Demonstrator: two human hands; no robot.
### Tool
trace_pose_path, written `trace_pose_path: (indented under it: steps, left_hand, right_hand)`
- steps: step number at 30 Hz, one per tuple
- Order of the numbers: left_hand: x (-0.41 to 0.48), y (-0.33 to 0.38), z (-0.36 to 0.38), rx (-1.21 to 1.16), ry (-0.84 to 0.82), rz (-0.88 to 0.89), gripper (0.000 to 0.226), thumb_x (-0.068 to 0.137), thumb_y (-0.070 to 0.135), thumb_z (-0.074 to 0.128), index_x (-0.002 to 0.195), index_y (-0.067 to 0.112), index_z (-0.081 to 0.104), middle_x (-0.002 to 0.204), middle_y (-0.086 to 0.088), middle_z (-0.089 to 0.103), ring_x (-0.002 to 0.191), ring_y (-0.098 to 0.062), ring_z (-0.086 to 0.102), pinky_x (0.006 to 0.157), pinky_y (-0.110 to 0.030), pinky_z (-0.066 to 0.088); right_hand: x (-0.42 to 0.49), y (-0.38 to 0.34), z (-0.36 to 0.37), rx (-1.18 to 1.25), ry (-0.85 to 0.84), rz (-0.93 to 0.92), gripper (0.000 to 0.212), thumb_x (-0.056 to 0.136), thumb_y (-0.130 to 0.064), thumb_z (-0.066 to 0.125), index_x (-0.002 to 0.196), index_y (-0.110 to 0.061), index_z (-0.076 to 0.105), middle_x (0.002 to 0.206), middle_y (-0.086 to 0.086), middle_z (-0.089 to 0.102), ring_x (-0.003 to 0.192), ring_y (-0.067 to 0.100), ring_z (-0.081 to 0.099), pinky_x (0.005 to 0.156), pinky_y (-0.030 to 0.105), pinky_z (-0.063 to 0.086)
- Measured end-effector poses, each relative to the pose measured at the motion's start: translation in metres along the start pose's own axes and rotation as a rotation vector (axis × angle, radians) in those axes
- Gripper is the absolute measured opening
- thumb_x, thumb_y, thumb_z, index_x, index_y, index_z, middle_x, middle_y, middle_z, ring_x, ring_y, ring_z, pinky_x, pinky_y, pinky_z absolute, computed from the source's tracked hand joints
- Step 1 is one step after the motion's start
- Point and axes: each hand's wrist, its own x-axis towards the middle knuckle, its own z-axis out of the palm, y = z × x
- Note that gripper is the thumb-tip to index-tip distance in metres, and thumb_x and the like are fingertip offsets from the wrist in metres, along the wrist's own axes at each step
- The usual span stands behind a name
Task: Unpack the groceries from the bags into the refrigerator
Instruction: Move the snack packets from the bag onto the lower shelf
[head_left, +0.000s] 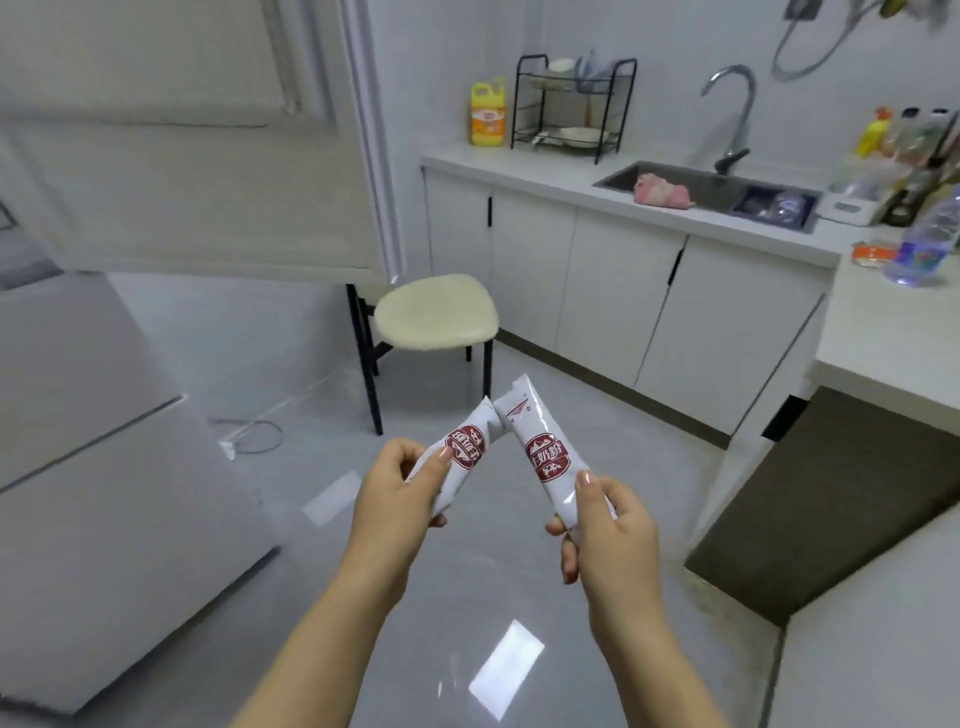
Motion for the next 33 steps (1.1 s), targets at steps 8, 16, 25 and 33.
trace_pose_path:
  steps: [8,16,25,33]
  left_hand:
    - [0.007,0.007,-0.097,-0.085,0.312,-0.052,0.016,0.096,0.026,0.048,0.089,0.012,0.054,0.074,-0.002,0.056,0.058,-0.014,0.050,0.051,-0.022,0.042]
    - [0.037,0.011,-0.197,-0.117,0.493,-0.039,0.019,0.098,0.026,0.044,0.083,0.015,0.049,0.083,-0.006,0.062,0.069,-0.021,0.054,0.065,-0.030,0.039]
    - [0.074,0.037,-0.333,-0.131,0.623,0.072,0.016,0.094,0.012,0.053,0.086,0.019,0.042,0.073,0.003,0.062,0.058,-0.009,0.058,0.056,-0.025,0.039]
    - [0.105,0.046,-0.444,-0.090,0.611,0.177,0.041,0.093,-0.001,0.047,0.103,0.039,0.044,0.071,0.016,0.071,0.060,-0.001,0.064,0.054,-0.012,0.046]
  right_hand:
    - [-0.008,-0.011,0.088,0.031,-0.355,0.017,0.025,0.099,-0.022,0.043,0.087,-0.005,0.058,0.061,0.011,0.060,0.038,0.012,0.045,0.041,0.024,0.044]
    - [-0.017,-0.035,0.207,-0.015,-0.643,-0.028,0.018,0.098,-0.021,0.045,0.092,-0.013,0.060,0.075,0.001,0.070,0.063,0.010,0.056,0.060,0.022,0.042]
    - [-0.046,-0.062,0.368,0.082,-0.889,0.016,0.022,0.090,-0.004,0.053,0.105,-0.020,0.057,0.105,0.007,0.067,0.075,0.014,0.067,0.066,0.023,0.049]
    - [-0.080,-0.080,0.484,0.290,-0.990,0.103,0.041,0.094,0.007,0.040,0.099,-0.027,0.064,0.113,0.016,0.063,0.069,0.023,0.067,0.062,0.028,0.054]
